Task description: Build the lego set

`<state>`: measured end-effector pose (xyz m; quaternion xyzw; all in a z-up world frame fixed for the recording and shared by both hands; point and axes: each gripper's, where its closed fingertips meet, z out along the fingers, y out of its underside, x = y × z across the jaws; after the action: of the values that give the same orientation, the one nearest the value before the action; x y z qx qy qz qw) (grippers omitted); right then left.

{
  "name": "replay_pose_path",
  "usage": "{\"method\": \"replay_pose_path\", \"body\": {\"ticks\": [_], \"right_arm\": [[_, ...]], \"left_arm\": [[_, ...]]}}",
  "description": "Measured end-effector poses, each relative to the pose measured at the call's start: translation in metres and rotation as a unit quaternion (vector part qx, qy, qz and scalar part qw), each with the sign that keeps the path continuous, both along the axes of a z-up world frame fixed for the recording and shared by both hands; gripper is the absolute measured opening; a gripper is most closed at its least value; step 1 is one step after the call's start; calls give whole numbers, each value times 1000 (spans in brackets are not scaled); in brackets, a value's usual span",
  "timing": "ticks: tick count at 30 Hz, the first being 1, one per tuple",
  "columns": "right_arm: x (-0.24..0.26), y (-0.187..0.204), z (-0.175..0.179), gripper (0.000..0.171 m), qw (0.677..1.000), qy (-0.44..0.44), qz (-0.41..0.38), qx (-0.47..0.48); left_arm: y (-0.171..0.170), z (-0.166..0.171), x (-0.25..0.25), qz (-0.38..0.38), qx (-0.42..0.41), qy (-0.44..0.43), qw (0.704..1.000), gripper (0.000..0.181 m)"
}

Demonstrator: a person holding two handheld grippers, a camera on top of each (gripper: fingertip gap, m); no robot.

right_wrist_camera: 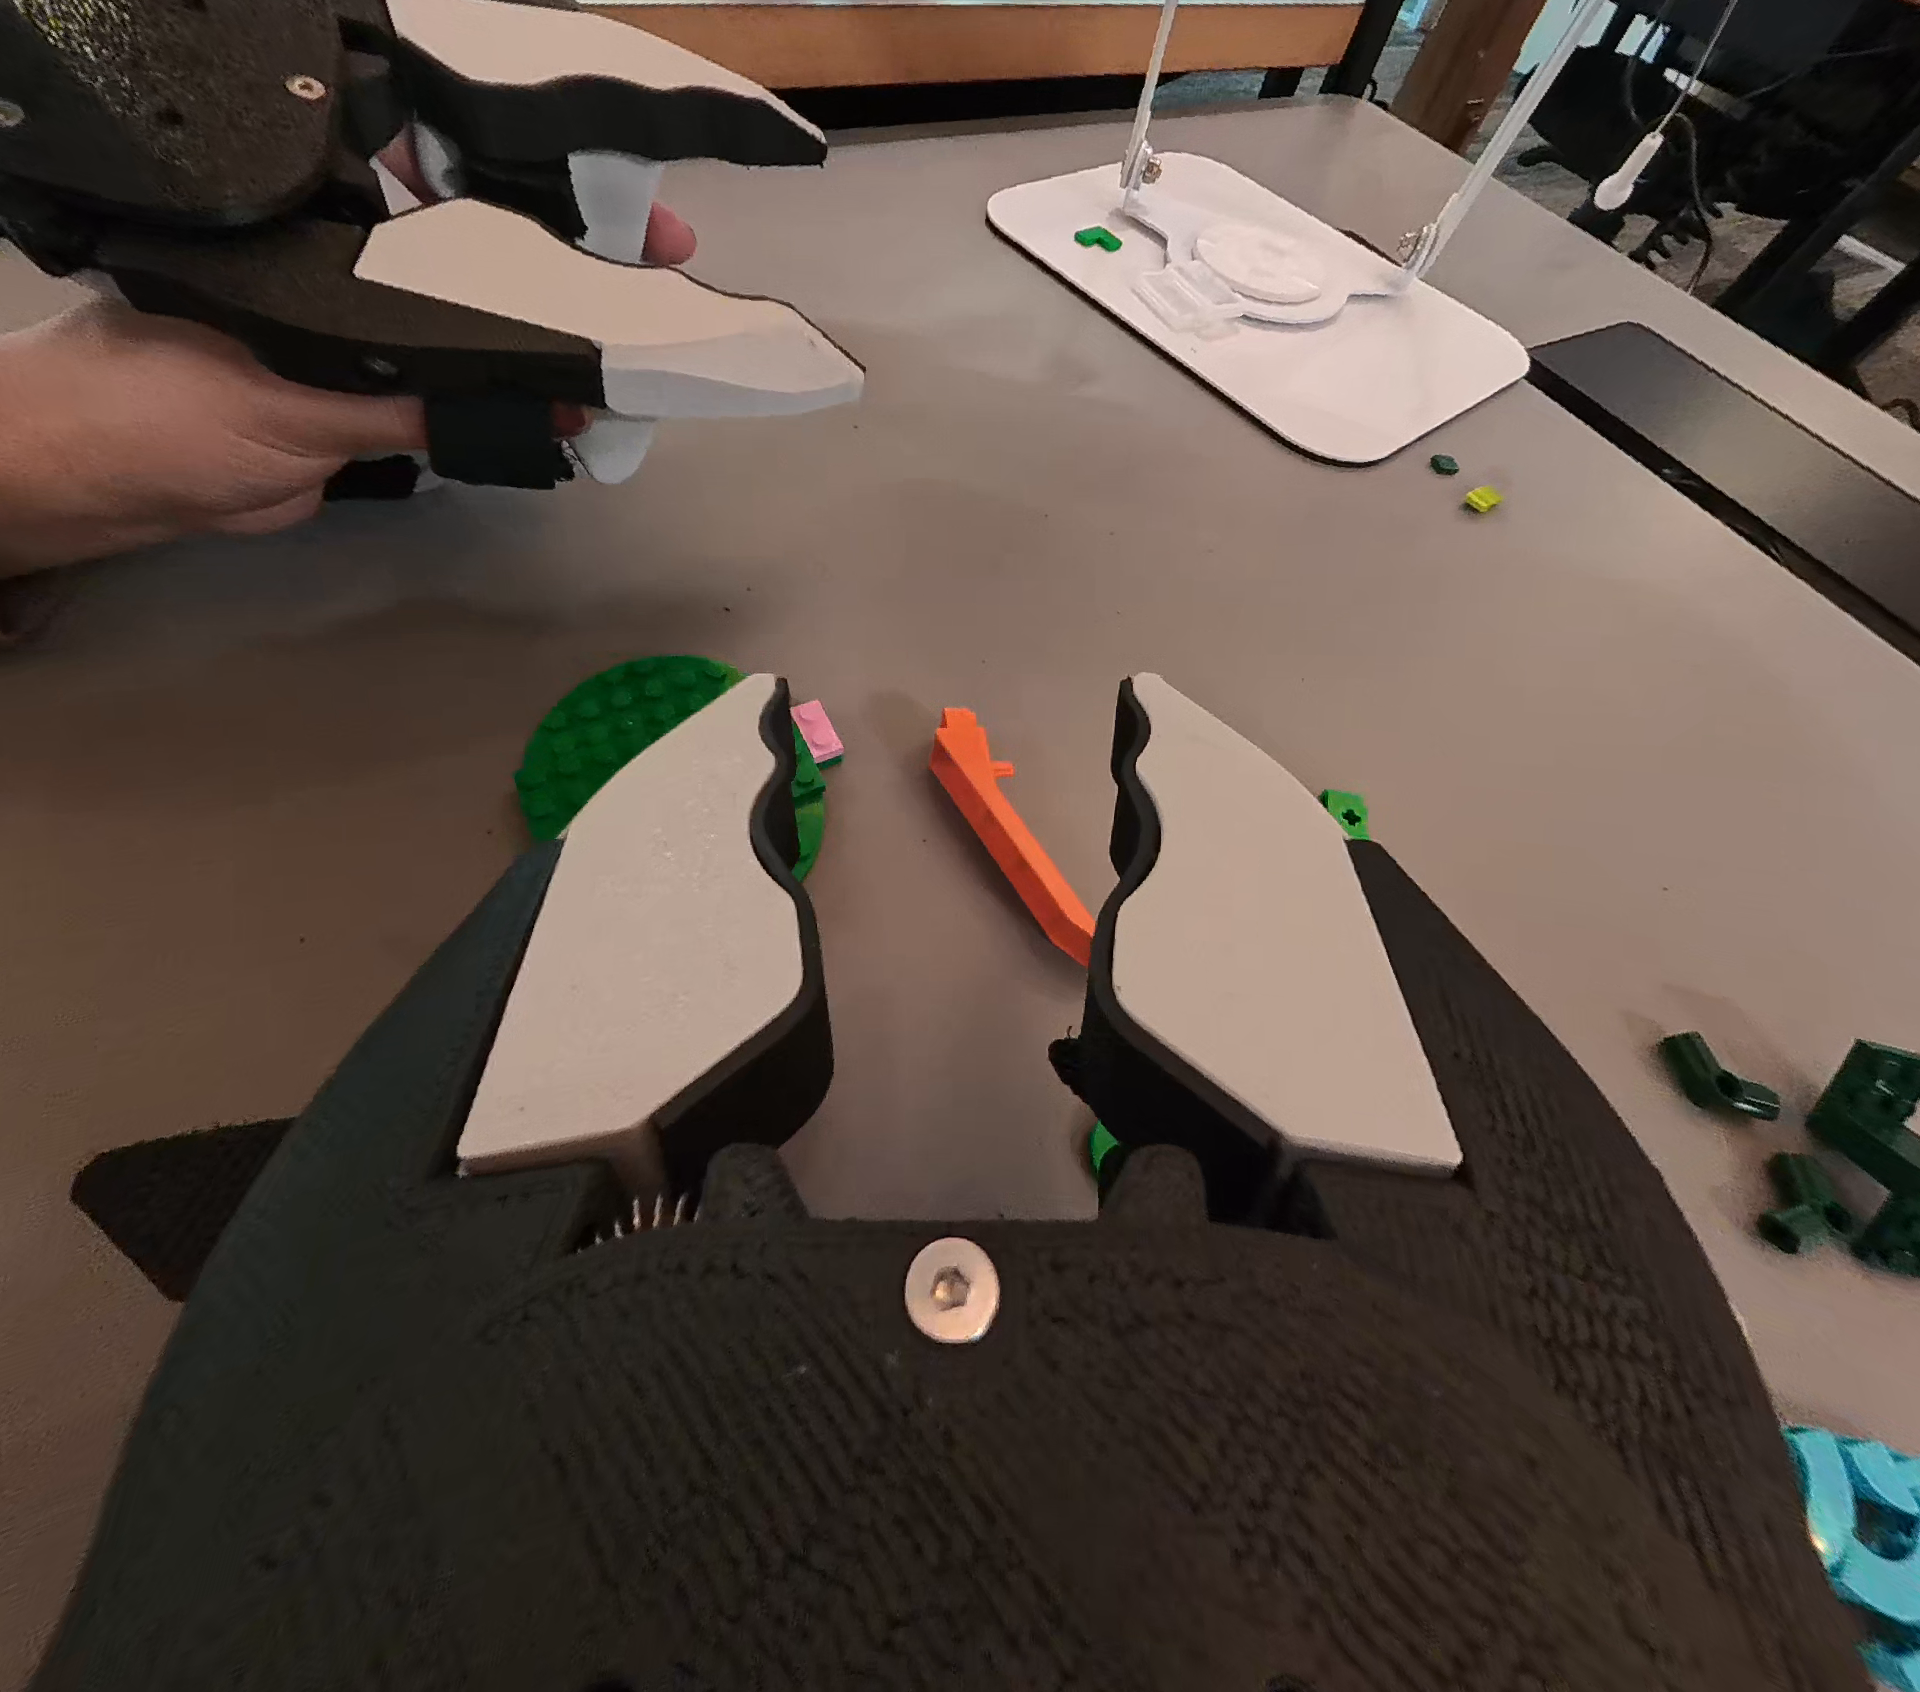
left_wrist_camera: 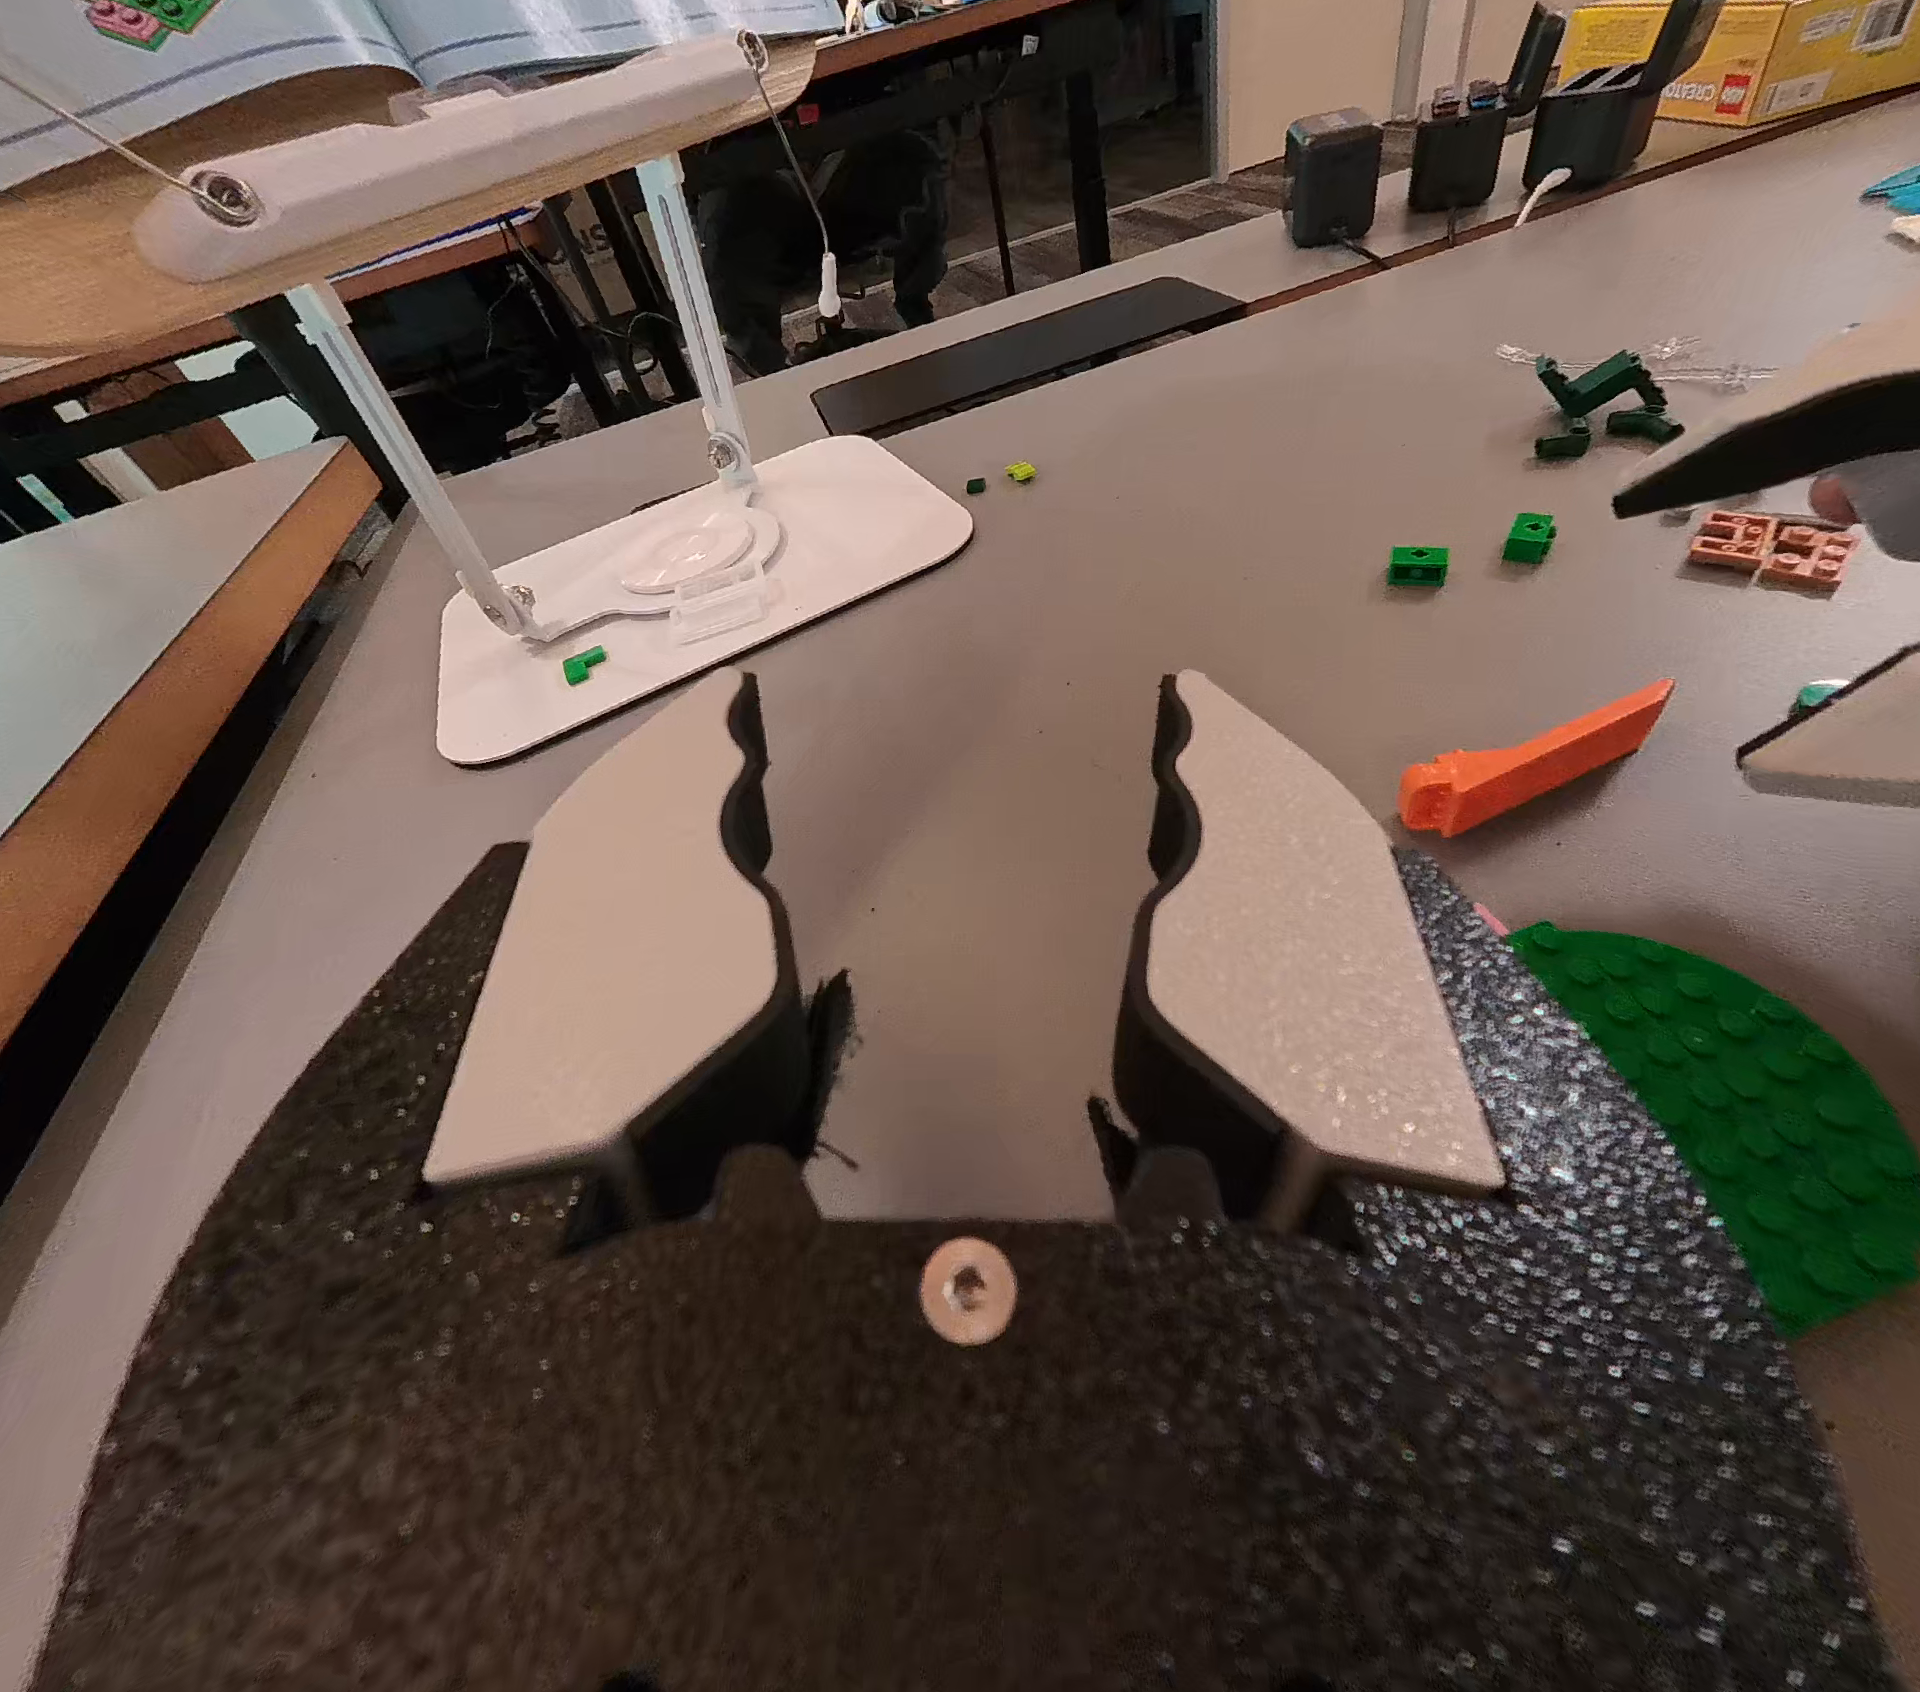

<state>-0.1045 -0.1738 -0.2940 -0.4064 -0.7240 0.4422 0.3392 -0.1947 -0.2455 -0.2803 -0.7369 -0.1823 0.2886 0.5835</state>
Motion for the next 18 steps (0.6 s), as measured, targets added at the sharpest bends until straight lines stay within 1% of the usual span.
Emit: {"method": "replay_pose_path", "body": {"ticks": [18], "right_arm": [[-1,2,-7,53,999,-3,-2,39]], "left_arm": [[3,-1,3,-17,-2,-5,1000,66]]}}
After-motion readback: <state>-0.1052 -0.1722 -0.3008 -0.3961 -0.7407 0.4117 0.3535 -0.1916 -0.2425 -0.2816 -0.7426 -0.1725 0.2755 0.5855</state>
